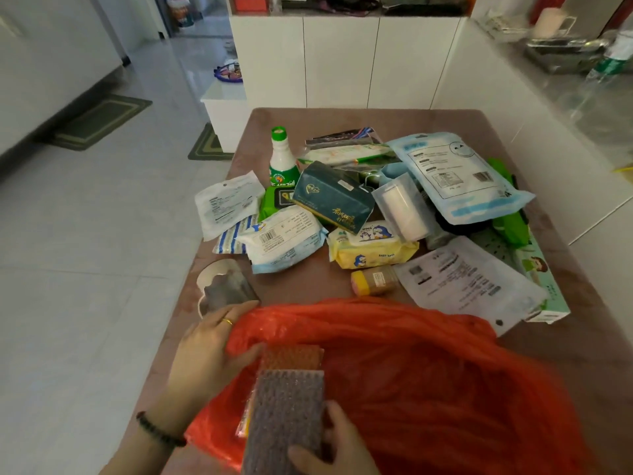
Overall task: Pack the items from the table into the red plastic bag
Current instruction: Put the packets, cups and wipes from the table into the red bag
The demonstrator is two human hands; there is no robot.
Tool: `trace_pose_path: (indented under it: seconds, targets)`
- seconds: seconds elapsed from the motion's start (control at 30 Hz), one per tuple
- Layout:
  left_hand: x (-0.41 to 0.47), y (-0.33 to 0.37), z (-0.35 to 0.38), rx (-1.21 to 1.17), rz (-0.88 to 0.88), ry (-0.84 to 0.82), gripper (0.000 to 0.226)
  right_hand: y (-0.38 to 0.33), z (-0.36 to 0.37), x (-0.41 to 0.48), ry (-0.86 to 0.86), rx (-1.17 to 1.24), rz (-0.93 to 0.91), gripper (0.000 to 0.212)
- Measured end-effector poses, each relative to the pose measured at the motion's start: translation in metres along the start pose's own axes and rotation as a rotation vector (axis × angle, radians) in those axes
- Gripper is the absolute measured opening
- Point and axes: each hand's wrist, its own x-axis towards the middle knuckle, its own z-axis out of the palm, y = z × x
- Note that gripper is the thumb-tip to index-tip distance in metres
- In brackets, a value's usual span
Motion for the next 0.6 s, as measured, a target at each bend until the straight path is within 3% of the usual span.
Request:
trace_pose_path:
  seconds: [0.07,0.17,0.27,0.47,0.6]
  targets:
    - [-0.006,-0.009,0.002,-0.027,-0.027,-0.032,0.059,0.001,0.021,0.014,0.041,-0.048,-0.037,0.059]
    - [-0.012,-0.015,0.002,-0.219,-0.049,-0.04,0.051,-0.005,0.041,0.031,0.292,-0.032,-0.161,0.043]
    - [-0.014,-0.015,0.001,-0.356,-0.018,-0.027,0.048,-0.012,0.056,0.041,0.476,-0.093,-0.257,0.041]
    - [-0.023,-0.023,-0.002,-0.379,0.082,-0.135,0.046,-0.03,0.058,0.039,0.441,-0.432,-0.312,0.035]
    - [-0.023,-0.03,-0.013,-0.438,0.07,-0.081,0.046,-0.058,0.025,0.022,0.599,-0.389,-0.484,0.014]
